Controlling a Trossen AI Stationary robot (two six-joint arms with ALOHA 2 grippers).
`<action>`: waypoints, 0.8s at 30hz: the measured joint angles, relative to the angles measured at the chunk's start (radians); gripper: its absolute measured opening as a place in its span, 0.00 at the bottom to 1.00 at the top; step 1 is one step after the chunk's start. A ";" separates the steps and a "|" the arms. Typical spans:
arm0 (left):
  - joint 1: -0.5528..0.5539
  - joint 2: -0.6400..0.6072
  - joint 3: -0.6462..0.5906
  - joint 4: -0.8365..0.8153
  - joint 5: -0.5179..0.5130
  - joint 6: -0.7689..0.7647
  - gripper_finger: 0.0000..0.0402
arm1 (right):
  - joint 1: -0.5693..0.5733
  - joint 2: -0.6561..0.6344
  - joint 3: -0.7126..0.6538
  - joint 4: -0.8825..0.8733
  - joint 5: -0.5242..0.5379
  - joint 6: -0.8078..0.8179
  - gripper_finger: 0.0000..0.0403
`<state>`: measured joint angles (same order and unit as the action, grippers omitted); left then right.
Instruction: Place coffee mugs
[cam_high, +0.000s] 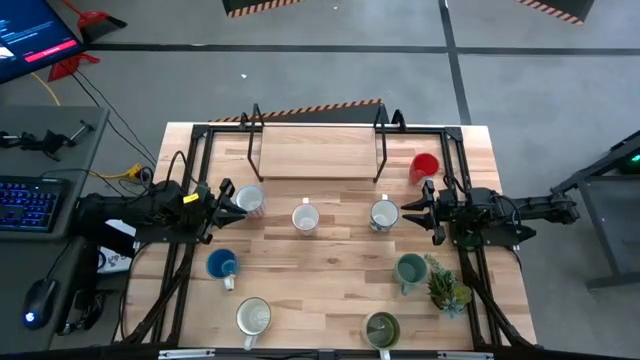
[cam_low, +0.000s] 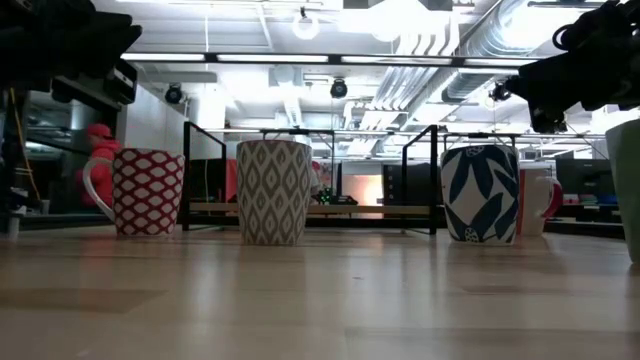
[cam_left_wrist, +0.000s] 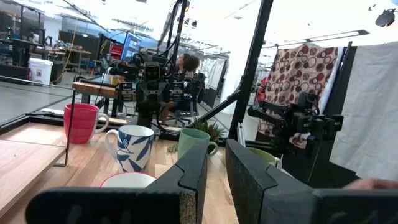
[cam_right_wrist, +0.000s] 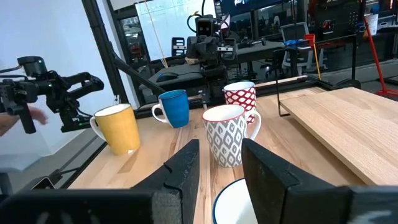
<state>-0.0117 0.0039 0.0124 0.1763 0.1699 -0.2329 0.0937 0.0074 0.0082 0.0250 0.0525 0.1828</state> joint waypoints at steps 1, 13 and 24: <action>0.000 0.000 0.000 0.000 0.000 0.000 0.13 | 0.000 0.000 0.000 0.000 0.000 0.000 0.27; 0.000 0.000 0.000 0.000 -0.001 0.053 0.13 | 0.000 0.000 0.000 0.000 0.000 0.000 0.27; 0.000 0.000 0.000 0.007 -0.005 0.120 0.13 | 0.000 0.000 0.000 0.000 0.000 -0.001 0.27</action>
<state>-0.0120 0.0040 0.0122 0.1831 0.1654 -0.1130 0.0937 0.0073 0.0082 0.0246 0.0525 0.1819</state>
